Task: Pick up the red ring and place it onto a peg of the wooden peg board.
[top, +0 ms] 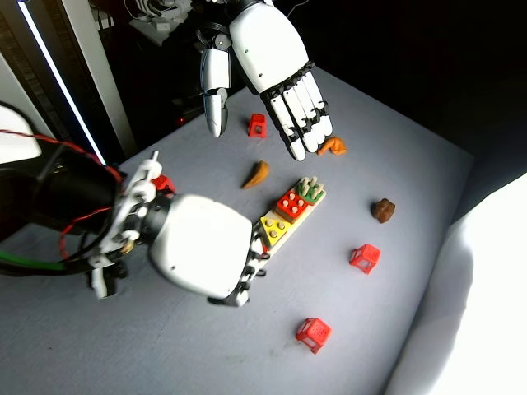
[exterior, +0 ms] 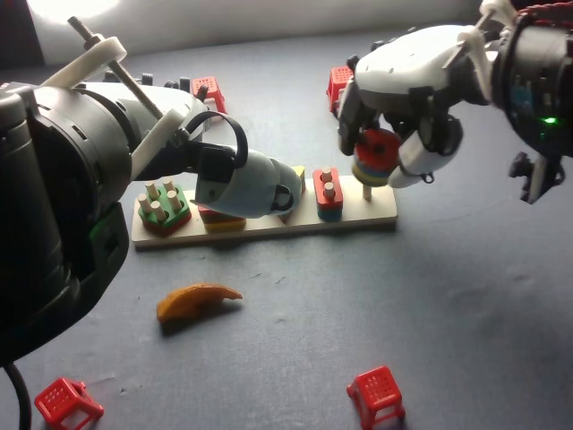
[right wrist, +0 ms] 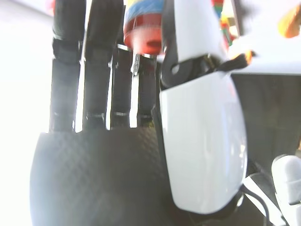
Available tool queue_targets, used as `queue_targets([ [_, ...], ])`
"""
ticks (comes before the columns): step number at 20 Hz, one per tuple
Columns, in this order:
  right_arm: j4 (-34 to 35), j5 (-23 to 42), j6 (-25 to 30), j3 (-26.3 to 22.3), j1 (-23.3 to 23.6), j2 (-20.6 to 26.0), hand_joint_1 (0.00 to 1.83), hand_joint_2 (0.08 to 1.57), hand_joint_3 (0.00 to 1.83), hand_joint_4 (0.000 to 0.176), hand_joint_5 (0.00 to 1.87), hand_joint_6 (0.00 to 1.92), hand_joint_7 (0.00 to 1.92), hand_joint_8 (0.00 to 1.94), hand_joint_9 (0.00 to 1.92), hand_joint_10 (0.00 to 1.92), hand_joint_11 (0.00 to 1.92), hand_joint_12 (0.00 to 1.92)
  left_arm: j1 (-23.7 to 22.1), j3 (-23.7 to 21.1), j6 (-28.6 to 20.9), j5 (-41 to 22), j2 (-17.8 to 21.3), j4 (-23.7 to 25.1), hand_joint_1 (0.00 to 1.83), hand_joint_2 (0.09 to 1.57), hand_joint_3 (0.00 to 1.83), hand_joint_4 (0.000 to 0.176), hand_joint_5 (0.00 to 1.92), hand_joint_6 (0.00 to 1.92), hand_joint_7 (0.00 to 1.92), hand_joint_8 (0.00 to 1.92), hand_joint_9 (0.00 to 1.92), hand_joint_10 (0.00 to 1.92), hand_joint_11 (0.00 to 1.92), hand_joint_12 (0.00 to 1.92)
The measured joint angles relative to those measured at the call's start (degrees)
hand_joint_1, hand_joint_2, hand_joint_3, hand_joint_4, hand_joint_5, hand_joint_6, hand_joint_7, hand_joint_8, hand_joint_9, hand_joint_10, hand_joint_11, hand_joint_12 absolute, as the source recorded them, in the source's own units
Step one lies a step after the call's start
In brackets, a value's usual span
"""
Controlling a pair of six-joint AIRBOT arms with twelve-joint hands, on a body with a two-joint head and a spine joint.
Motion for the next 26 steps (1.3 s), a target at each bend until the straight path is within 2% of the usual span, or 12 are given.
queue_targets([
  [8, 0.2, -0.4, -0.1, 0.8, -0.1, -1.5, 1.39, 1.05, 0.0, 0.0, 1.03, 0.85, 1.12, 0.72, 1.07, 0.94, 0.89, 1.05, 0.0, 0.0, 0.0, -0.1, 0.0, 0.0, 0.0, 1.14, 0.0, 0.0, 0.03, 0.01, 0.01, 0.0, 0.0, 0.0, 0.0, 0.0],
  [10, 0.2, -0.4, -0.2, 0.8, -0.6, -1.5, 1.39, 1.06, 0.0, 0.0, 1.0, 0.9, 1.09, 0.77, 1.06, 0.97, 0.86, 1.07, 0.0, 0.0, 0.0, 0.0, 0.0, 0.0, 0.0, 1.14, 0.0, 0.0, 0.03, 0.0, 0.01, 0.0, 0.0, 0.0, 0.0, 0.0],
  [12, 0.3, -0.5, -0.2, 0.8, -0.7, -1.5, 1.39, 1.05, 0.0, 0.0, 1.01, 0.88, 1.12, 0.73, 1.08, 0.94, 0.87, 1.05, 0.0, 0.0, 0.0, -0.1, 0.0, 0.0, 0.0, 1.14, 0.0, 0.0, 0.02, 0.0, 0.0, 0.0, 0.0, 0.0, 0.0, 0.0],
  [14, 0.2, -0.7, -0.2, 0.8, -0.7, -1.5, 1.39, 1.06, 0.0, 0.0, 0.99, 0.92, 1.09, 0.76, 1.05, 0.99, 0.85, 1.07, 0.0, 0.0, 0.0, -0.1, 0.0, 0.0, 0.0, 1.14, 0.0, 0.0, 0.02, 0.0, 0.0, 0.0, 0.0, 0.0, 0.0, 0.0],
  [19, 0.3, -0.7, -1.4, 1.1, -0.7, -2.2, 1.39, 1.05, 0.0, 0.0, 1.04, 0.86, 1.12, 0.73, 1.07, 0.93, 0.88, 1.04, 0.0, 0.0, 0.0, -0.1, 0.0, 0.0, 0.0, 1.14, 0.0, 0.0, 0.0, 0.0, 0.0, 0.0, 0.0, 0.0, 0.0, 0.0],
  [26, 0.2, -1.0, -1.5, 1.1, -1.3, -2.4, 1.39, 1.06, 0.0, 0.0, 1.01, 0.9, 1.08, 0.77, 1.07, 0.96, 0.86, 1.05, 0.0, 0.0, 0.0, -0.1, 0.0, 0.0, 0.0, 1.14, 0.0, 0.0, 0.02, 0.01, 0.0, 0.0, 0.0, 0.0, 0.0, 0.0],
])
